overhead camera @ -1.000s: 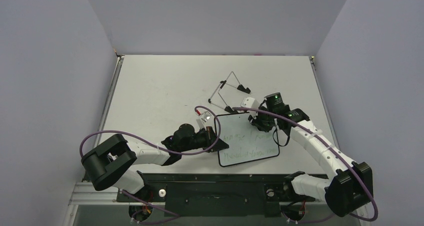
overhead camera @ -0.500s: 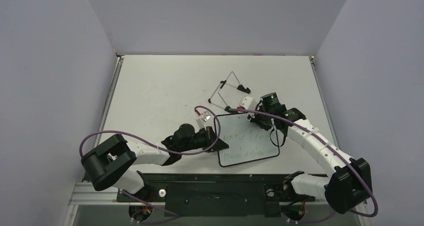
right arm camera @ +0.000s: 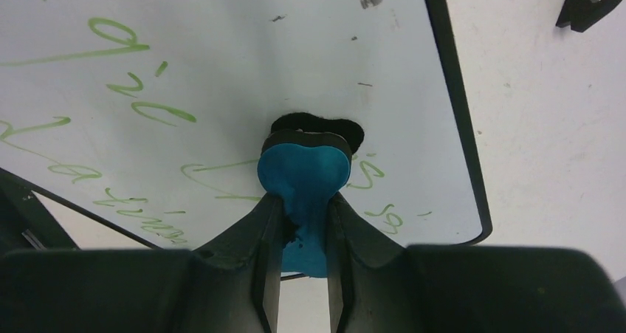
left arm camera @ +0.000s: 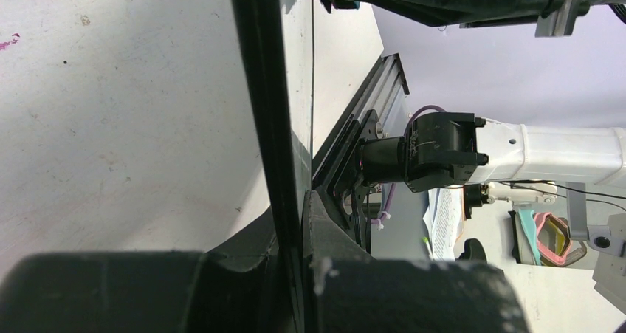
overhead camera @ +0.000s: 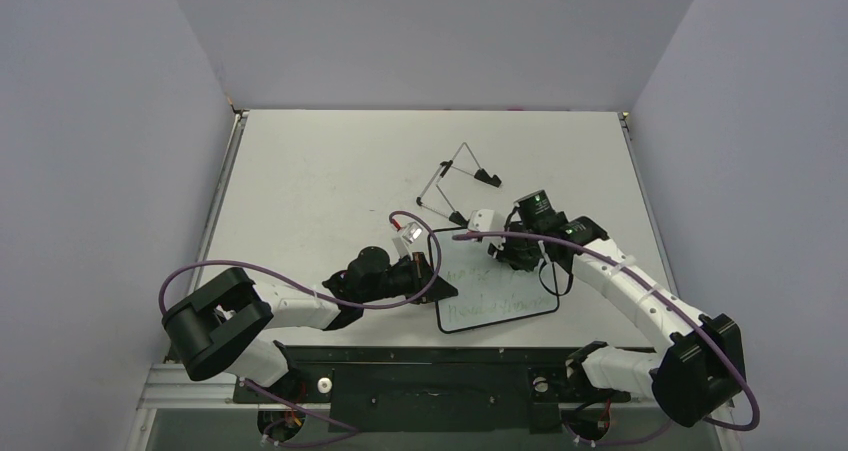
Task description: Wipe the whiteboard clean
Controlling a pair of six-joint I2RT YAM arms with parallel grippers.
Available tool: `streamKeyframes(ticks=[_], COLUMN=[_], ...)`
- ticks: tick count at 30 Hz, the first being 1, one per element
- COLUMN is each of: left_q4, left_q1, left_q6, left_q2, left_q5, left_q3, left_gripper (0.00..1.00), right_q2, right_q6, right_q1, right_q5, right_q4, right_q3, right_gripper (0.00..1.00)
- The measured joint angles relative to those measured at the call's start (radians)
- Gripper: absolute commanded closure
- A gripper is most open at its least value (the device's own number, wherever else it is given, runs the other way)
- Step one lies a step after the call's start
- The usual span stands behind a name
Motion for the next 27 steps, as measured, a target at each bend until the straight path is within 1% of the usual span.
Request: streamKeyframes(ticks=[3,6,11,15,20,23,27], left_q4=[0.0,0.001,0.002,0.001,-0.004,-0.004,-0.004], left_q1=[0.0,0.0,0.0,0.0,-0.001,-0.001,-0.001], left_q6=[0.0,0.003,0.01,0.01,0.011,0.013,0.013], left_q2=[0.0,-0.001,-0.001,-0.003,-0.007,-0.008,-0.008], left_q5=[0.0,0.0,0.0,0.0,0.0,0.0,0.0], left_q3=[0.0,0.0,0.0,0.0,0.0,0.0,0.0], left_gripper=[1.0,1.0,1.0,1.0,1.0,1.0,1.0], right_q2=[0.0,0.0,0.0,0.0,-0.009,-0.009,-0.009], right_q6=[0.031,0.087,0.13,0.092,-0.009,-0.006,0.06], right_q1=[-0.023,-0.049,-0.057,-0.054,-0.031,-0.031,-0.04], right_q5=[0.015,0.072,0.126,0.083,-0.006,-0.002,0.087], right_q4=[0.011,0.056,0.106,0.082,-0.013,-0.017,0.038], right_q3=[0.0,0.0,0.0,0.0,0.0,0.0,-0.007], right_gripper=[1.0,1.0,1.0,1.0,1.0,1.0,1.0])
